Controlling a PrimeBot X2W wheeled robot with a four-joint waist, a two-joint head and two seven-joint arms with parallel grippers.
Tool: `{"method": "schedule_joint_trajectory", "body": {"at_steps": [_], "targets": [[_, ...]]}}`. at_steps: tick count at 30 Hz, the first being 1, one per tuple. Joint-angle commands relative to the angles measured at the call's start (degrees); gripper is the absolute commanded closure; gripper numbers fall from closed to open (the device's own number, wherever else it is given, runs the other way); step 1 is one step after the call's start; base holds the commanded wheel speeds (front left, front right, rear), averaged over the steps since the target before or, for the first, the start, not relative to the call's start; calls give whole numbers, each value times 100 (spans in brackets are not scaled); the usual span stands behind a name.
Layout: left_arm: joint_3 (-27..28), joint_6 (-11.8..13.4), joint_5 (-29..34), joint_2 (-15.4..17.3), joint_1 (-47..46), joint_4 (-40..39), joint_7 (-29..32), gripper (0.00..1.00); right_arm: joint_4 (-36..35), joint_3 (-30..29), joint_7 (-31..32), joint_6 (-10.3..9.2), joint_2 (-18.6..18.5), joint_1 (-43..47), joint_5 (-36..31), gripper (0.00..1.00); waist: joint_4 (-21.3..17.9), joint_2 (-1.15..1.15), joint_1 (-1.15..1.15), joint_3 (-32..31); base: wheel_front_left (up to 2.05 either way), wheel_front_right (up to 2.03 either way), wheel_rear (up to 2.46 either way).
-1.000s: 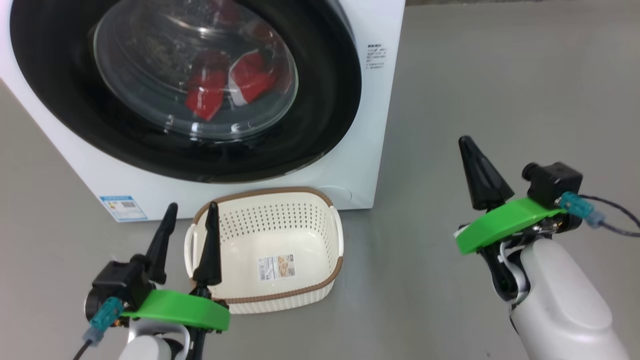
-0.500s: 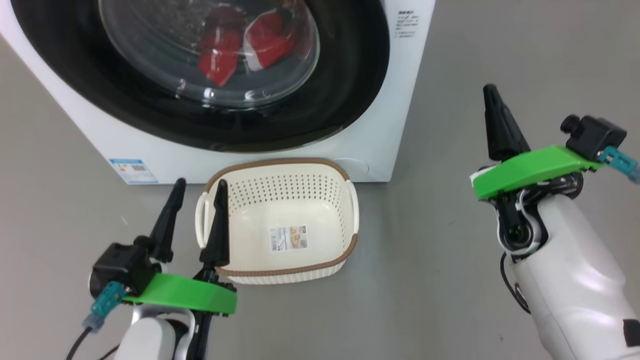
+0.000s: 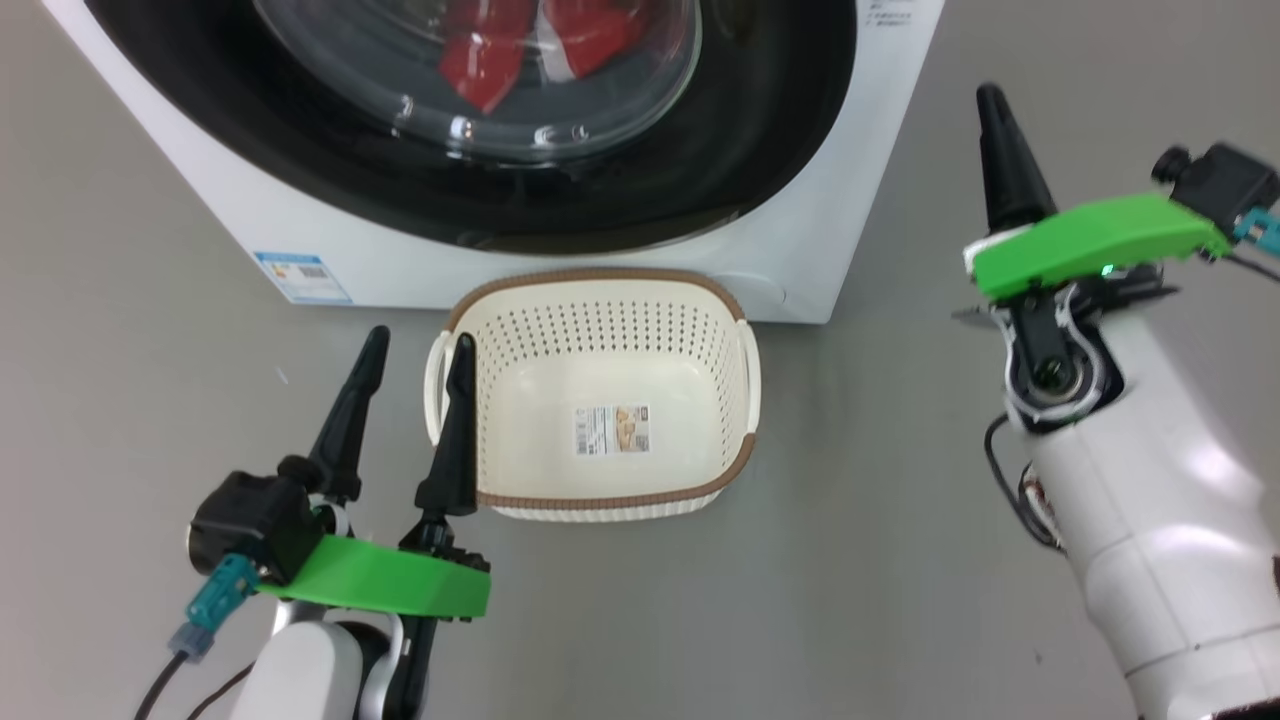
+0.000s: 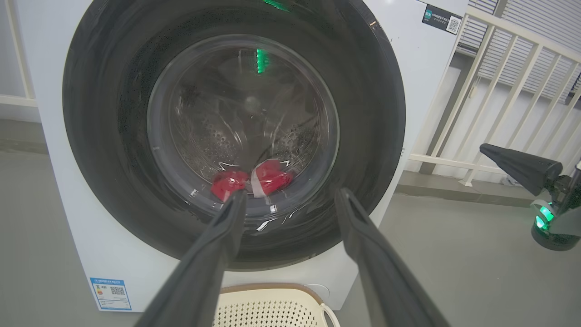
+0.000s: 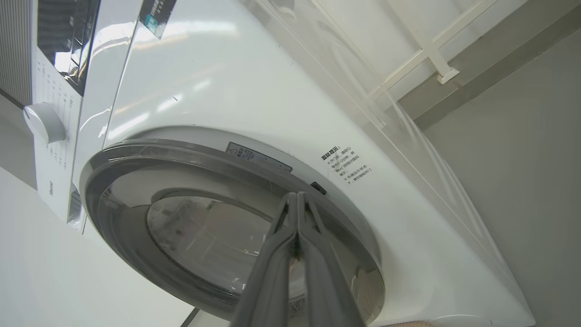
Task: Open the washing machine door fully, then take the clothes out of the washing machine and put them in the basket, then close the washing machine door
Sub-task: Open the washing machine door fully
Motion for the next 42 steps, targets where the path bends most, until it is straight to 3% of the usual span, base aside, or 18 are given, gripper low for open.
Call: {"method": "schedule_joint_trajectory", "body": {"at_steps": [1, 20, 42], "targets": [[138, -32, 49, 98, -197, -195, -45, 0, -129, 34, 81, 28, 41, -235, 139, 100, 86, 0, 0, 182, 0, 0, 0], [-31, 1, -58, 98, -557, -406, -45, 0, -92, -419, 1870, 28, -273, -1507, 1586, 100, 270, 0, 0, 1116, 0, 0, 0], [-149, 19, -141, 98, -827, -509, -45, 0, 515, -419, 3228, 28, -472, -2678, 2025, 100, 456, 0, 0, 1678, 0, 0, 0]]}}
